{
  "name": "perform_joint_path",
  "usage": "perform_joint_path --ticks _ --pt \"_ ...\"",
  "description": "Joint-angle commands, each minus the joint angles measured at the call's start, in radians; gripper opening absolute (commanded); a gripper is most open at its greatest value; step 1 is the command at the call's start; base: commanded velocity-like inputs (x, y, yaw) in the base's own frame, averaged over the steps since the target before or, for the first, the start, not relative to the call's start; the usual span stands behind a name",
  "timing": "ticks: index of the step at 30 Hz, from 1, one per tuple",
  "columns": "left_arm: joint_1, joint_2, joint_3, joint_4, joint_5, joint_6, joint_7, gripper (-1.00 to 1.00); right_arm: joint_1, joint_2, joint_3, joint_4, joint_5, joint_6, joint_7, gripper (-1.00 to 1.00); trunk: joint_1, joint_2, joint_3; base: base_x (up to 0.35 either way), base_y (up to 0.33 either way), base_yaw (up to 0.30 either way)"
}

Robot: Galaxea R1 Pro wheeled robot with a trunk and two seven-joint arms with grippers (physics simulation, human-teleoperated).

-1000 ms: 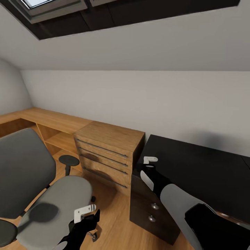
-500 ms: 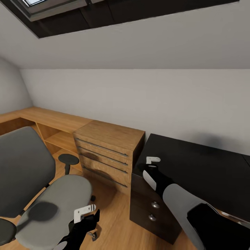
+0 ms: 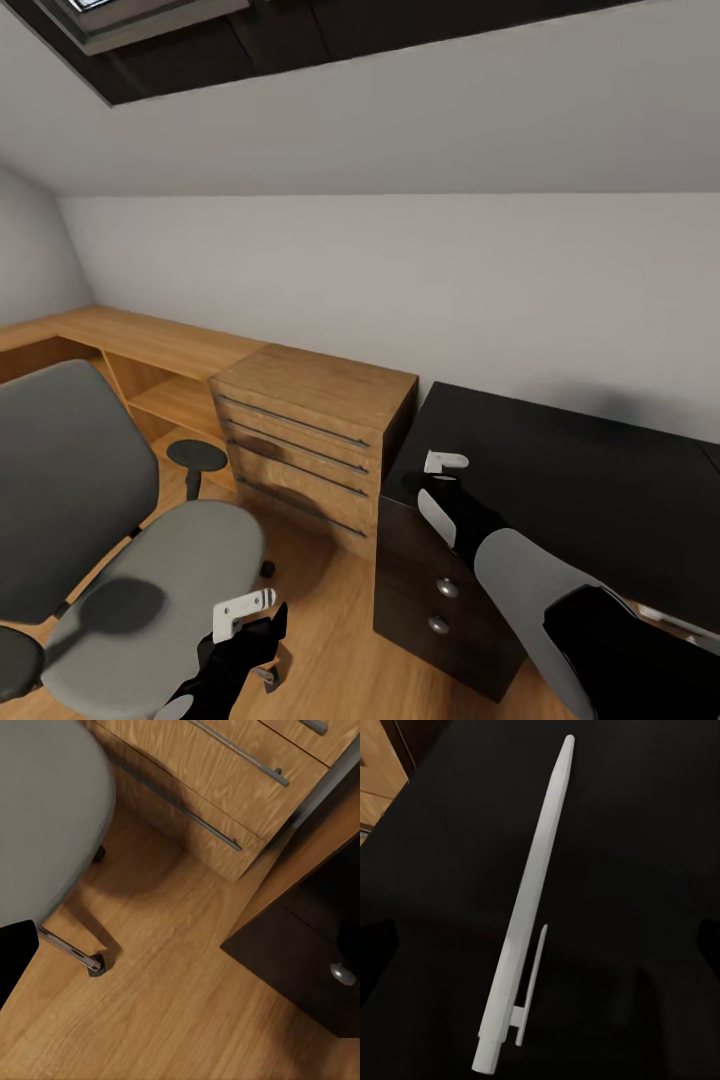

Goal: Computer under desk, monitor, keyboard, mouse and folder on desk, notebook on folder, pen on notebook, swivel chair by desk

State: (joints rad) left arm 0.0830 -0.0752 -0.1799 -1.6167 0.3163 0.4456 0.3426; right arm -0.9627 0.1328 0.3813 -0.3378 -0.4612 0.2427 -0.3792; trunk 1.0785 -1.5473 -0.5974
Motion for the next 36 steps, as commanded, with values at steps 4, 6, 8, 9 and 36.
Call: perform_joint_path --ticks 4,6,8,9,36 --pt "0.000 0.000 -0.001 -0.002 0.010 0.002 0.009 1.00 -0.001 -0.001 0.008 -0.002 -0.006 0.012 -0.007 1.00 0.004 -0.008 -0.004 0.000 0.000 0.000" --pt "0.000 0.000 -0.001 -0.002 0.010 0.002 0.009 1.00 -0.001 -0.001 0.008 -0.002 -0.006 0.014 -0.007 1.00 0.004 -0.008 -0.004 0.000 0.000 0.000" --pt "0.000 0.000 -0.001 -0.002 0.010 0.002 0.009 1.00 -0.001 -0.001 0.008 -0.002 -0.006 0.015 -0.007 1.00 0.004 -0.008 -0.004 0.000 0.000 0.000" --pt "0.000 0.000 -0.001 -0.002 0.010 0.002 0.009 1.00 -0.001 -0.001 0.008 -0.002 -0.006 0.015 -0.007 1.00 0.004 -0.008 -0.004 0.000 0.000 0.000" --pt "0.000 -0.001 -0.001 0.000 0.012 0.002 0.009 1.00 -0.001 0.000 0.008 -0.002 -0.006 0.017 -0.007 1.00 0.035 -0.064 -0.029 0.000 0.000 0.000"
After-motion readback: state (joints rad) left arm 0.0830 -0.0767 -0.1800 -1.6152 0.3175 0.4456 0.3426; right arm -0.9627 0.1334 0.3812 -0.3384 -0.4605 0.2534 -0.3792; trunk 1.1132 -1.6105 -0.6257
